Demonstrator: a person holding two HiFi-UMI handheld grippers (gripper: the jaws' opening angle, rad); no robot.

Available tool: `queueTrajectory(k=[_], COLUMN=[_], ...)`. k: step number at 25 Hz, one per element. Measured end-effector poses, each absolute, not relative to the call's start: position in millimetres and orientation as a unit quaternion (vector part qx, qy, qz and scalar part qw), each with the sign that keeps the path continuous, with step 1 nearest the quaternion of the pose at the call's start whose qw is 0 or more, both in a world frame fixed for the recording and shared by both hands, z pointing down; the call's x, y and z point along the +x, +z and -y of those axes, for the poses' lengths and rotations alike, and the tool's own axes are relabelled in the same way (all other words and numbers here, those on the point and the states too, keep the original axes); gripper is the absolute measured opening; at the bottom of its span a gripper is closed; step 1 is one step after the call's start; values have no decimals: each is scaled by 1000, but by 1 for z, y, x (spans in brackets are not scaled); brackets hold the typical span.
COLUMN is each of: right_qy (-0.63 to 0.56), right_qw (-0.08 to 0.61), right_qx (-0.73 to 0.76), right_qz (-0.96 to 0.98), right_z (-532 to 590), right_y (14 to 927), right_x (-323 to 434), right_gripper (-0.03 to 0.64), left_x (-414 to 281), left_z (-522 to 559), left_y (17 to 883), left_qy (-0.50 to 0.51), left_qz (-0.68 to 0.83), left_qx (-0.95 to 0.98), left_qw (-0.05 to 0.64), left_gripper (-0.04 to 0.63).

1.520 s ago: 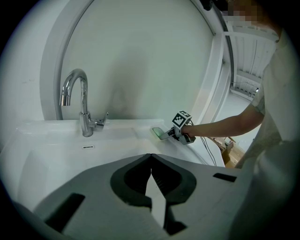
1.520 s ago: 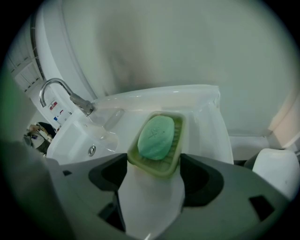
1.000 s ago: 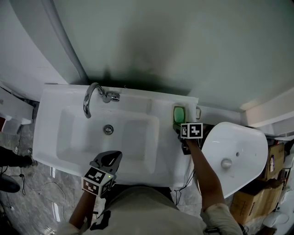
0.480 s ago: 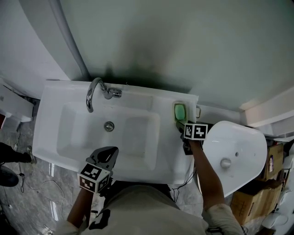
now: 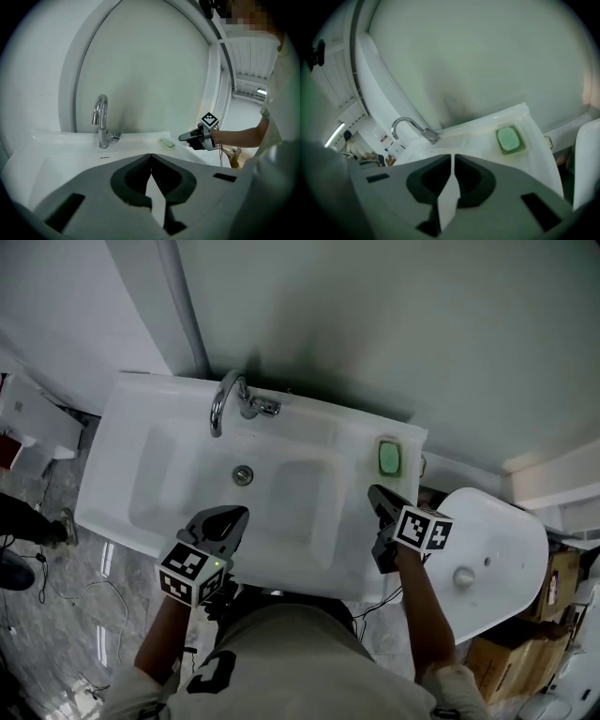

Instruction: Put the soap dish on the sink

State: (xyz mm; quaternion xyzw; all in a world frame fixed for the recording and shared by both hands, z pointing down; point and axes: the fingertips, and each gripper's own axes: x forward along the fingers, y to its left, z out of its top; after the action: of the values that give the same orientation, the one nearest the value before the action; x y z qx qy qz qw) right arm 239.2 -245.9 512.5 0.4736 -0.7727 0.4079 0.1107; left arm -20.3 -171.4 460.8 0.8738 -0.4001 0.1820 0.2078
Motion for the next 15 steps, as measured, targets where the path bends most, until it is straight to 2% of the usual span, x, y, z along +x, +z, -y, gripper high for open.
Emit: queueTrajectory(k=[1, 2, 7, 15], right_qy=[399, 391, 393, 413], right_qw=[105, 101, 76, 77], right_qx=[465, 454, 381, 287], right_qz=[784, 794, 834, 861], right_z=[243, 241, 217, 162], right_y=[503, 495, 463, 447], right_x=[227, 215, 154, 74], right_gripper=[15, 11, 11, 11], left_x=[-22, -23, -35, -65], left_z=[170, 168, 157, 138], left_y=[459, 458, 455, 453], left_qy=[177, 170, 160, 148], left_qz=[399, 397, 399, 415], left_qx=[875, 877, 877, 873], left_qw=[210, 211, 216, 211], left_gripper=[18, 18, 18, 18])
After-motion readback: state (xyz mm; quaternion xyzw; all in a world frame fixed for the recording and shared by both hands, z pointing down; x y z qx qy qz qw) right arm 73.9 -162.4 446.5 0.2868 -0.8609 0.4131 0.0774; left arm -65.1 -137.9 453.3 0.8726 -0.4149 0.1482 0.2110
